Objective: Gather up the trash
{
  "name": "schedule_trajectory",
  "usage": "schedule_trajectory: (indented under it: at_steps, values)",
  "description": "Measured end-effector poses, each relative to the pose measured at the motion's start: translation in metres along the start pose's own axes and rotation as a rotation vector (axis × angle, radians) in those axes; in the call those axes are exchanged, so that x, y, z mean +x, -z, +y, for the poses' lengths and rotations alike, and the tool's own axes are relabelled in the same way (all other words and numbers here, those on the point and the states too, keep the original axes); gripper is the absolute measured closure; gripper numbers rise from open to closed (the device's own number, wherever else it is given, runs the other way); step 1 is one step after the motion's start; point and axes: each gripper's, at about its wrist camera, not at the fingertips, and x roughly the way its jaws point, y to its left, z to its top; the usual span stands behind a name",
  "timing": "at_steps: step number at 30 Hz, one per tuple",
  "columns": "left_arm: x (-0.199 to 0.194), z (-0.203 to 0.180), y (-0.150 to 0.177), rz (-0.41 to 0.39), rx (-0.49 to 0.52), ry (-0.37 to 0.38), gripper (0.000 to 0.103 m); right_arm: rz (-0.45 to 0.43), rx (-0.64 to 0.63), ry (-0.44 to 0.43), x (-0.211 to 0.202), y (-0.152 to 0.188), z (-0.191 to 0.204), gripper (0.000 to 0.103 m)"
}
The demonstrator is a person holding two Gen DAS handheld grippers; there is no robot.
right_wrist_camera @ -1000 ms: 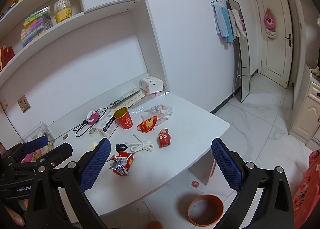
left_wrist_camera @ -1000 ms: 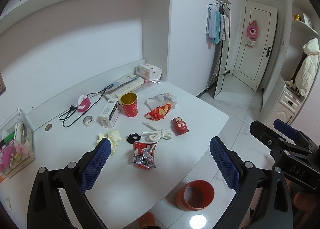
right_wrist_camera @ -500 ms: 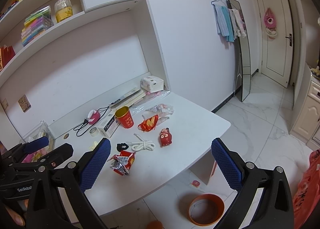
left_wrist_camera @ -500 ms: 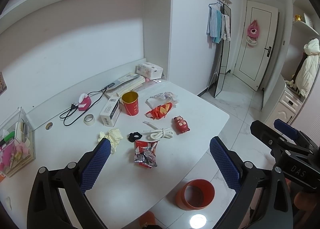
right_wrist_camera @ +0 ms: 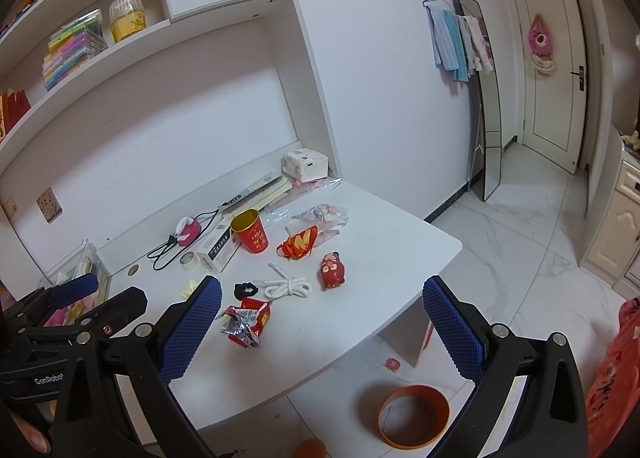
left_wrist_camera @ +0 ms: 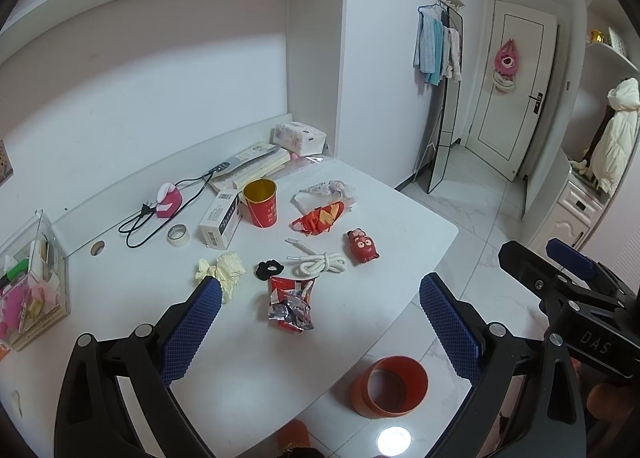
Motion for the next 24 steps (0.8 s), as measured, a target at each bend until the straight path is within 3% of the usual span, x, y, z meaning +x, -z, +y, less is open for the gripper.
schedule_trajectory:
  at_steps: [24]
  values:
    - [0.003,0.003,0.009,0.009,0.001,-0.001,0.005,0.008,-0.002,-0.005,0.002,0.001,-0.001,0.005]
